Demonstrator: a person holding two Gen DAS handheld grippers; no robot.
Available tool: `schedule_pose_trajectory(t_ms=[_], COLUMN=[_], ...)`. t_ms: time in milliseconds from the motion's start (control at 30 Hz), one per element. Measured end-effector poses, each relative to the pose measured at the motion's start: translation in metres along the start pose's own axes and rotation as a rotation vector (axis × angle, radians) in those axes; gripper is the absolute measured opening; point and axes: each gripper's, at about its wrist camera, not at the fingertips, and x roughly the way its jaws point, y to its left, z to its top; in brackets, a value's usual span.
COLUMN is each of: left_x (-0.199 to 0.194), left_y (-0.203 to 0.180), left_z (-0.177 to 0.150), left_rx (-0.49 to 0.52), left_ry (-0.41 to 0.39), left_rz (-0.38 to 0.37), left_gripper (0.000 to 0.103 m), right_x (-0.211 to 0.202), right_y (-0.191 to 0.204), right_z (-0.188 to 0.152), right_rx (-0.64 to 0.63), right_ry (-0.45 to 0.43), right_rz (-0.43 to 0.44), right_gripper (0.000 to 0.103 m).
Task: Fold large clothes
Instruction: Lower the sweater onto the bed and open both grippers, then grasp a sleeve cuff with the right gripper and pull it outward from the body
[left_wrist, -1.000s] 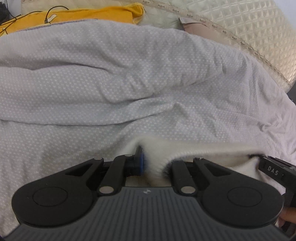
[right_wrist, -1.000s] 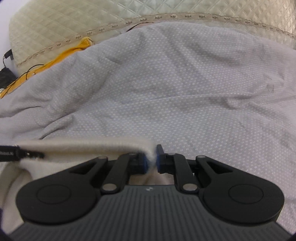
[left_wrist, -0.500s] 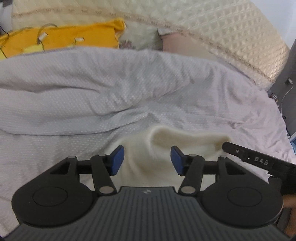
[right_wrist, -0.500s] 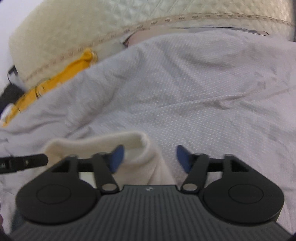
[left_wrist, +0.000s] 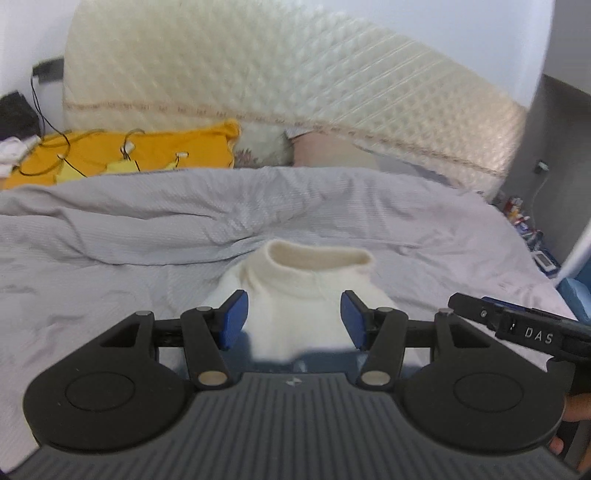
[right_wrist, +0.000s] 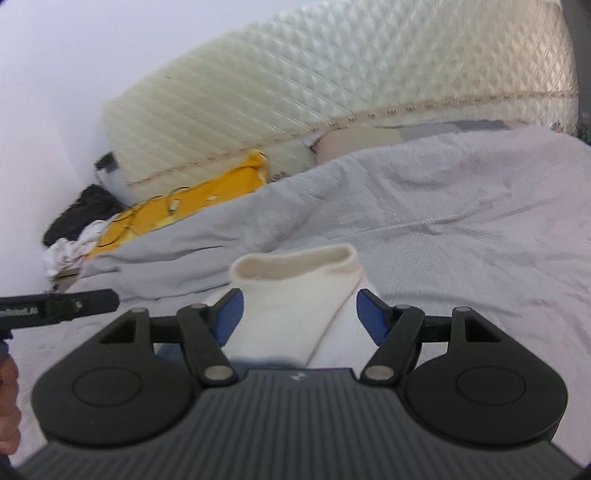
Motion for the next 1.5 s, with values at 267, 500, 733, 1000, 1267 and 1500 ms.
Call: schedule_pose_trajectory(t_ms=[267,500,733,1000,1267,1500], left_x=[-0.126,-0.179,-0.170,-0.124,-0.076,-0.069], left_y=[-0.027,-0.041,-0.050,-0.045,-0.027,-0.025], left_z=[-0.077,-0.163,-0.223,-0.259,-0.274,-0.273], left_rx=[-0.013,-0.059,-0.127,-0.140,-0.211,-0.213], left_ry=[-0.043,-0.020,0.034,0.141,0.278,0.282], left_rz=[-0.019,-0.047,-0.069,-0.086,-0.073,-0.056], left_gripper=[0.061,0.061,0.049,0.021,0.018,0.018], right_x=[-0.127,-0.181,-0.184,-0.159,-0.139,-0.129], right_y=[0.037,0.045,0.035,0.028,0.029,0.028], right_z=[-0.063,-0.133,-0.195,-0.233,-0.236,-0.245], right_rx=[-0.030,-0.007,0.091,0.139,0.147,0.156], right_ry=[-0.048,0.021,0.137,0.222,0.250,0.297], right_rz=[0.054,0.103,0.140,0.172,0.209,0.213], right_gripper=[0.070,0.070,0.070,0.070,0.063,0.050])
